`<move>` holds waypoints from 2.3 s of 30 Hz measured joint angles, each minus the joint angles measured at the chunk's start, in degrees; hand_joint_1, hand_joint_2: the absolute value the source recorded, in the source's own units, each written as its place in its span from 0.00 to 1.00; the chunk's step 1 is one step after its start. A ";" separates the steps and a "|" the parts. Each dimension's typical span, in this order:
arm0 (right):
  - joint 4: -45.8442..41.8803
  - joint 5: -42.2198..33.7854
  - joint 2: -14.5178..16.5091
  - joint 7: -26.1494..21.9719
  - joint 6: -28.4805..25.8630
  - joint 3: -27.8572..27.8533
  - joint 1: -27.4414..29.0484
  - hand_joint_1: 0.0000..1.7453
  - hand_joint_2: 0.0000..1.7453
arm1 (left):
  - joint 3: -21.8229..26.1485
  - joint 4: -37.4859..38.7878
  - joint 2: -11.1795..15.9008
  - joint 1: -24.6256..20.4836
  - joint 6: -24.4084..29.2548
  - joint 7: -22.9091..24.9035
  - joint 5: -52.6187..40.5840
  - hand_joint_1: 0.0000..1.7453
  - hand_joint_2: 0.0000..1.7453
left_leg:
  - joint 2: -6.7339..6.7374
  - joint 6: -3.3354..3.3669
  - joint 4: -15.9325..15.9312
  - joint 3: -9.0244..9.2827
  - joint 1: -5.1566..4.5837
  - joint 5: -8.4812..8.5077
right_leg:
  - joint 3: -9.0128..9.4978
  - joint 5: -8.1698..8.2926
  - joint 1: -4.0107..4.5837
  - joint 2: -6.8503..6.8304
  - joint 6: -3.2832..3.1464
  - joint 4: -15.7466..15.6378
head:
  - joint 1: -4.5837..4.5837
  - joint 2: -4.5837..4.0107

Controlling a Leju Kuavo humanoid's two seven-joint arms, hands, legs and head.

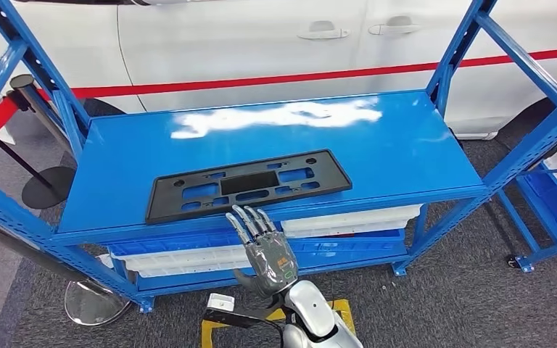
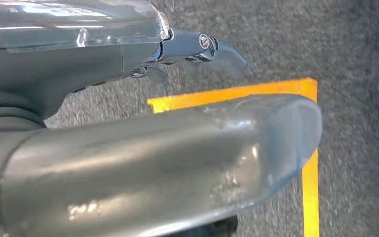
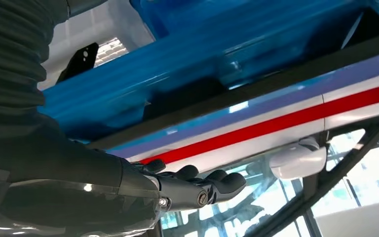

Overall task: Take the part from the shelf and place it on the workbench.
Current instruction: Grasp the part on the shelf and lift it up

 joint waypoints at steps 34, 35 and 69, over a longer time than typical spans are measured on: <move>6.15 0.27 1.88 3.78 1.55 -1.80 -6.79 0.00 1.00 | 4.44 0.01 1.55 -0.16 -1.36 0.68 -3.37 0.00 0.00 | 0.07 1.10 -0.37 -1.95 -0.27 2.13 | -3.47 -6.88 0.59 0.11 -0.23 10.11 | 0.30 0.01; 6.25 0.27 1.87 3.78 1.56 -1.80 -6.79 0.00 1.00 | 4.44 0.02 1.57 -0.18 -1.36 0.68 -3.37 0.00 0.00 | 0.08 1.18 -0.37 -1.92 -0.30 2.06 | -5.43 -7.76 0.54 0.11 -0.11 13.35 | 0.30 0.01; 23.75 15.77 4.04 17.73 5.99 -5.60 -20.67 1.00 1.00 | 7.85 0.02 2.57 -0.91 -2.90 -0.30 -7.33 0.00 0.00 | 0.01 0.89 -0.11 -1.44 -0.30 1.55 | -5.48 -2.90 0.71 0.16 -0.44 8.93 | 0.30 0.00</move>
